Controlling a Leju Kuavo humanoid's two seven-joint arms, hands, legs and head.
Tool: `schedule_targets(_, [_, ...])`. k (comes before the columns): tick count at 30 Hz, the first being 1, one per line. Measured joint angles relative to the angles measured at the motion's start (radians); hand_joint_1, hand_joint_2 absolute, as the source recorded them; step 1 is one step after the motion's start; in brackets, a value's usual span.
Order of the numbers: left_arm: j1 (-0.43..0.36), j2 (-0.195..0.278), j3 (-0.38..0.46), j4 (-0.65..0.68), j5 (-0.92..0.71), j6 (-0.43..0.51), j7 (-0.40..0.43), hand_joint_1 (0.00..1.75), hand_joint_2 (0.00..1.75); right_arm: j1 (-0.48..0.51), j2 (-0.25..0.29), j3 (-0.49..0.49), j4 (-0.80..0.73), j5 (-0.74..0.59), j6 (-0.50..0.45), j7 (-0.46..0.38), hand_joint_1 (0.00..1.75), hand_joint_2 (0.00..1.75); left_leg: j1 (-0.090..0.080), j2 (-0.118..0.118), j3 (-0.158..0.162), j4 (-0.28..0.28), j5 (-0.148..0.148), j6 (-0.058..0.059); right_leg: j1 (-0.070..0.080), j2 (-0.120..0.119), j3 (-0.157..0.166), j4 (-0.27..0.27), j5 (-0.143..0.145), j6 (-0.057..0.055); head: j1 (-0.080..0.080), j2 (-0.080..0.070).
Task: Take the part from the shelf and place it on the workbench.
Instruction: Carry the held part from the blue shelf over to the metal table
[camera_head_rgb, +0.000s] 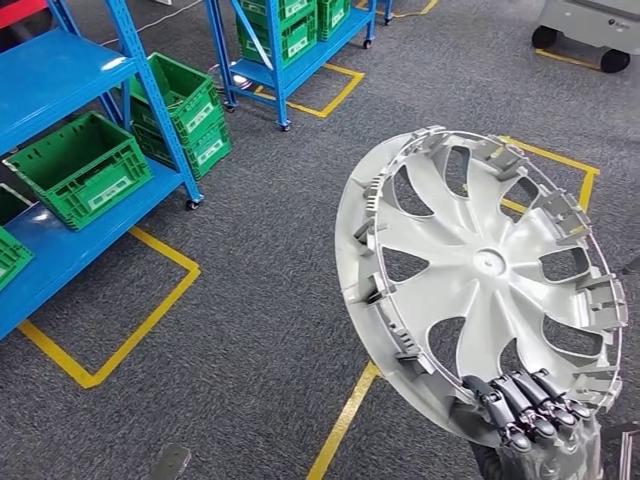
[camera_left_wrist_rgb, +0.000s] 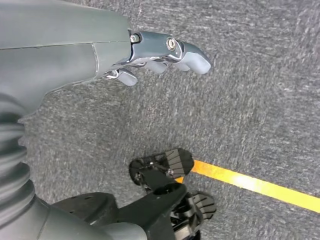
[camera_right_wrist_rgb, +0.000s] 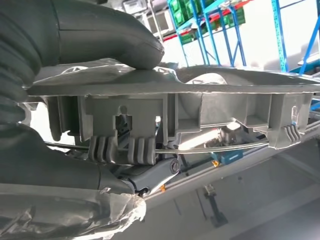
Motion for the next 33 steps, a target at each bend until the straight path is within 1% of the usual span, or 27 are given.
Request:
schedule_targets(1, [0.001,0.000,0.000,0.000,0.000,0.000,-0.001,0.00,1.75,0.001,0.002,-0.003,-0.002,0.000,0.000,-0.003,1.75,1.75,0.002,0.005,-0.001,-0.002,0.002,0.003,-0.001,-0.011,-0.019,0.039,-0.025,0.006,0.003,0.000])
schedule_targets(3, [0.004,0.001,-0.001,0.000,-0.001,0.000,-0.001,0.00,1.75,0.002,0.006,-0.009,-0.005,0.000,0.000,-0.011,1.75,1.75,0.003,0.018,-0.003,-0.001,0.003,0.006,-0.006,-0.033,-0.083,0.183,-0.097,0.018,0.010,0.000])
schedule_targets(4, [0.006,0.002,-0.002,0.000,-0.001,0.002,0.002,0.00,1.75,0.002,0.009,-0.012,-0.006,0.000,0.000,-0.016,1.75,1.75,0.003,0.027,-0.004,-0.001,0.004,0.007,-0.008,-0.037,-0.112,0.249,-0.121,0.023,0.010,0.000])
schedule_targets(5, [0.008,0.003,-0.003,0.000,-0.002,0.004,0.006,0.00,1.75,0.003,0.013,-0.015,-0.008,0.000,0.000,-0.021,1.75,1.75,0.003,0.035,-0.004,0.000,0.004,0.007,-0.011,-0.040,-0.128,0.288,-0.129,0.027,0.010,0.000])
schedule_targets(6, [0.009,0.004,-0.003,0.000,-0.003,0.006,0.010,0.00,1.75,0.005,0.016,-0.018,-0.009,0.000,0.000,-0.026,1.75,1.75,0.003,0.043,-0.005,0.001,0.004,0.006,-0.014,-0.042,-0.120,0.279,-0.115,0.030,0.010,0.000])
schedule_targets(7, [0.009,0.004,-0.004,0.000,-0.004,0.008,0.014,0.00,1.75,0.006,0.020,-0.022,-0.012,0.000,0.000,-0.032,1.75,1.75,0.003,0.049,-0.004,0.002,0.004,0.005,-0.017,-0.047,-0.093,0.232,-0.087,0.032,0.010,0.000])
schedule_targets(8, [0.009,0.004,-0.005,0.000,-0.005,0.011,0.017,0.00,1.75,0.008,0.025,-0.026,-0.014,0.000,0.000,-0.036,1.75,1.75,0.004,0.055,-0.004,0.005,0.002,0.002,-0.020,-0.059,-0.050,0.155,-0.054,0.035,0.010,0.000])
schedule_targets(9, [0.009,0.005,-0.005,0.000,-0.006,0.015,0.020,0.00,1.75,0.009,0.029,-0.030,-0.017,0.000,0.000,-0.041,1.75,1.75,0.003,0.061,-0.004,0.009,0.000,-0.003,-0.019,-0.073,-0.011,0.082,-0.031,0.036,0.011,0.000])
schedule_targets(10, [0.009,0.006,-0.006,0.000,-0.008,0.019,0.023,0.00,1.75,0.011,0.033,-0.033,-0.020,0.000,0.000,-0.045,1.75,1.75,0.001,0.066,-0.005,0.013,-0.002,-0.009,-0.018,-0.081,0.017,0.029,-0.017,0.031,0.010,0.000])
schedule_targets(11, [0.010,0.007,-0.006,0.000,-0.009,0.022,0.024,0.00,1.75,0.012,0.037,-0.036,-0.022,0.001,0.000,-0.048,1.75,1.75,-0.001,0.070,-0.006,0.016,-0.004,-0.015,-0.017,-0.086,0.032,-0.001,-0.013,0.025,0.010,0.000])
schedule_targets(14, [0.011,0.008,-0.006,0.000,-0.010,0.026,0.024,0.00,1.75,0.020,0.048,-0.042,-0.025,0.002,0.000,-0.053,1.75,1.75,-0.001,0.085,-0.011,0.021,-0.005,-0.028,-0.014,-0.062,0.023,0.000,-0.009,-0.004,0.009,0.000])
schedule_targets(15, [0.011,0.008,-0.007,0.000,-0.010,0.027,0.023,0.00,1.75,0.024,0.051,-0.044,-0.026,0.002,0.000,-0.053,1.75,1.75,0.001,0.079,-0.016,0.033,-0.016,-0.033,-0.013,-0.054,0.019,0.001,-0.006,-0.011,0.009,0.000])
schedule_targets(16, [0.011,0.008,-0.007,0.000,-0.009,0.026,0.023,0.00,1.75,0.026,0.054,-0.045,-0.027,0.002,0.000,-0.054,1.75,1.75,0.002,0.068,-0.030,0.064,-0.041,-0.037,-0.014,-0.046,0.016,0.000,-0.002,-0.018,0.009,0.000])
schedule_targets(17, [0.011,0.008,-0.007,0.000,-0.009,0.026,0.022,0.00,1.75,0.028,0.057,-0.047,-0.027,0.002,0.000,-0.056,1.75,1.75,0.002,0.052,-0.055,0.118,-0.075,-0.038,-0.015,-0.037,0.011,0.000,0.002,-0.024,0.009,0.000])
schedule_targets(19, [0.013,0.008,-0.007,0.000,-0.007,0.025,0.023,0.00,1.75,0.030,0.062,-0.051,-0.029,0.002,0.000,-0.061,1.75,1.75,0.002,0.028,-0.123,0.262,-0.144,-0.036,-0.012,-0.018,0.002,0.000,0.007,-0.032,0.009,0.000])
schedule_targets(20, [0.015,0.008,-0.007,0.000,-0.006,0.024,0.024,0.00,1.75,0.032,0.064,-0.053,-0.029,0.002,0.000,-0.064,1.75,1.75,0.001,0.023,-0.147,0.312,-0.158,-0.033,-0.009,-0.007,-0.002,0.000,0.009,-0.034,0.009,0.000])
schedule_targets(21, [0.015,0.008,-0.007,0.000,-0.005,0.023,0.026,0.00,1.75,0.034,0.065,-0.055,-0.029,0.002,0.000,-0.066,1.75,1.75,-0.001,0.019,-0.155,0.326,-0.151,-0.029,-0.007,0.005,-0.004,0.000,0.010,-0.036,0.009,0.000])
schedule_targets(22, [0.015,0.008,-0.007,0.000,-0.005,0.022,0.027,0.00,1.75,0.035,0.067,-0.056,-0.030,0.002,0.000,-0.068,1.75,1.75,-0.003,0.014,-0.142,0.299,-0.124,-0.023,-0.006,0.018,-0.005,0.000,0.012,-0.036,0.009,0.000])
schedule_targets(23, [0.015,0.008,-0.007,0.000,-0.004,0.022,0.028,0.00,1.75,0.036,0.068,-0.057,-0.030,0.002,0.000,-0.069,1.75,1.75,-0.005,0.002,-0.114,0.241,-0.085,-0.016,-0.005,0.031,-0.004,0.000,0.013,-0.035,0.009,0.000])
schedule_targets(24, [0.015,0.009,-0.007,0.000,-0.004,0.021,0.029,0.00,1.75,0.036,0.069,-0.058,-0.031,0.002,0.000,-0.071,1.75,1.75,-0.006,-0.026,-0.081,0.169,-0.048,-0.008,-0.005,0.043,-0.005,0.001,0.015,-0.032,0.009,0.000])
schedule_targets(25, [0.014,0.010,-0.007,0.000,-0.004,0.020,0.031,0.00,1.75,0.036,0.070,-0.059,-0.031,0.002,0.000,-0.073,1.75,1.75,-0.006,-0.053,-0.050,0.103,-0.023,-0.002,-0.005,0.055,-0.008,0.003,0.016,-0.030,0.009,0.000])
schedule_targets(26, [0.013,0.011,-0.007,0.000,-0.004,0.020,0.033,0.00,1.75,0.035,0.071,-0.060,-0.032,0.002,0.000,-0.075,1.75,1.75,-0.006,-0.074,-0.031,0.059,-0.011,0.000,-0.006,0.066,-0.014,0.004,0.019,-0.025,0.009,0.000])
schedule_targets(27, [0.013,0.011,-0.007,0.000,-0.004,0.019,0.034,0.00,1.75,0.035,0.072,-0.061,-0.033,0.003,0.000,-0.076,1.75,1.75,-0.005,-0.086,-0.022,0.035,-0.009,0.000,-0.008,0.077,-0.020,0.006,0.023,-0.020,0.009,0.000])
schedule_targets(29, [0.012,0.010,-0.008,0.000,-0.004,0.019,0.036,0.00,1.75,0.036,0.073,-0.063,-0.035,0.004,0.000,-0.077,1.75,1.75,-0.005,-0.067,-0.019,0.024,-0.010,-0.002,-0.012,0.102,-0.033,0.003,0.031,-0.007,0.009,0.000])
schedule_targets(30, [0.011,0.009,-0.008,0.000,-0.004,0.020,0.037,0.00,1.75,0.038,0.074,-0.064,-0.036,0.004,0.000,-0.078,1.75,1.75,-0.004,-0.054,-0.017,0.018,-0.007,0.000,-0.011,0.095,-0.039,0.008,0.028,-0.002,0.010,0.000])
schedule_targets(31, [0.010,0.008,-0.009,0.000,-0.004,0.021,0.037,0.00,1.75,0.038,0.074,-0.065,-0.038,0.005,0.000,-0.079,1.75,1.75,-0.002,-0.040,-0.014,0.012,-0.003,0.003,-0.009,0.072,-0.051,0.027,0.015,0.002,0.012,0.000])
schedule_targets(33, [0.010,0.007,-0.011,0.000,-0.005,0.023,0.037,0.00,1.75,0.036,0.076,-0.069,-0.039,0.005,0.000,-0.085,1.75,1.75,0.000,-0.009,-0.010,0.006,-0.001,0.007,-0.005,0.001,-0.101,0.127,-0.040,0.010,0.018,0.000])
